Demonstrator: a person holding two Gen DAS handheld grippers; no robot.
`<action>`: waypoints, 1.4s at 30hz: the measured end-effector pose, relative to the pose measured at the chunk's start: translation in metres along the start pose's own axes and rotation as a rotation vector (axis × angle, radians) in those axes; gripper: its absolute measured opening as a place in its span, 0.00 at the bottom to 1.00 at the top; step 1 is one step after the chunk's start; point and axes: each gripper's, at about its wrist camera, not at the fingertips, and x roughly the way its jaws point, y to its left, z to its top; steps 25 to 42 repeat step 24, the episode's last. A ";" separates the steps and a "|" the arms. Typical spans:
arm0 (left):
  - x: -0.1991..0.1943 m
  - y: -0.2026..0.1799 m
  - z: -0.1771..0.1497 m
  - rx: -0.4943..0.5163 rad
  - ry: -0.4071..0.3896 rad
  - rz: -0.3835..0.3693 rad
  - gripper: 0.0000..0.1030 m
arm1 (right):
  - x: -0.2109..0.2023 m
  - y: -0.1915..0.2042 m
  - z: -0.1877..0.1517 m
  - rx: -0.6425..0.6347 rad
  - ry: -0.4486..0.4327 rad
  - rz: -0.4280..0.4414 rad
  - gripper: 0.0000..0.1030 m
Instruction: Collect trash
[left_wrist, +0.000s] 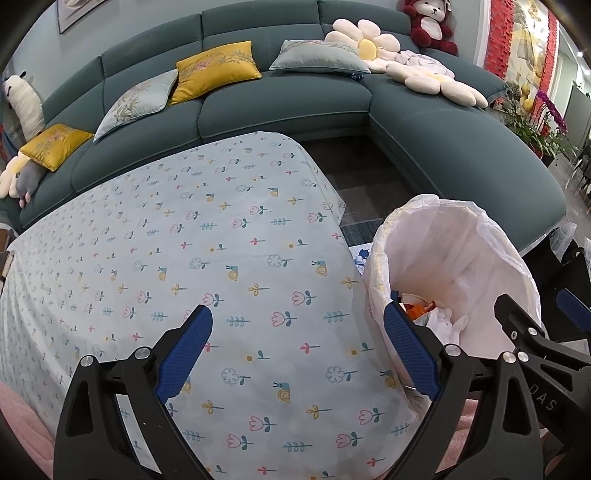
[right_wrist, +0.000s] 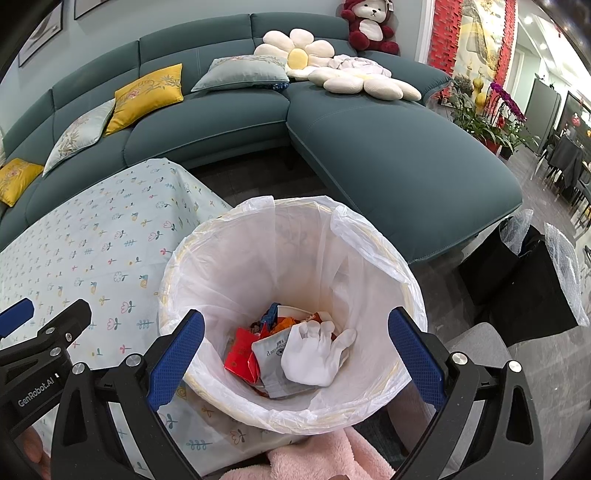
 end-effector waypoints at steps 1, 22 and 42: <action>0.000 0.000 0.000 0.002 0.000 0.000 0.87 | 0.000 0.000 0.000 0.000 0.000 -0.001 0.93; 0.001 -0.006 -0.003 0.026 0.028 -0.045 0.87 | 0.001 -0.002 -0.005 0.002 0.000 -0.007 0.93; 0.000 -0.008 -0.003 0.038 0.034 -0.057 0.87 | -0.002 -0.004 -0.006 0.001 -0.004 -0.018 0.93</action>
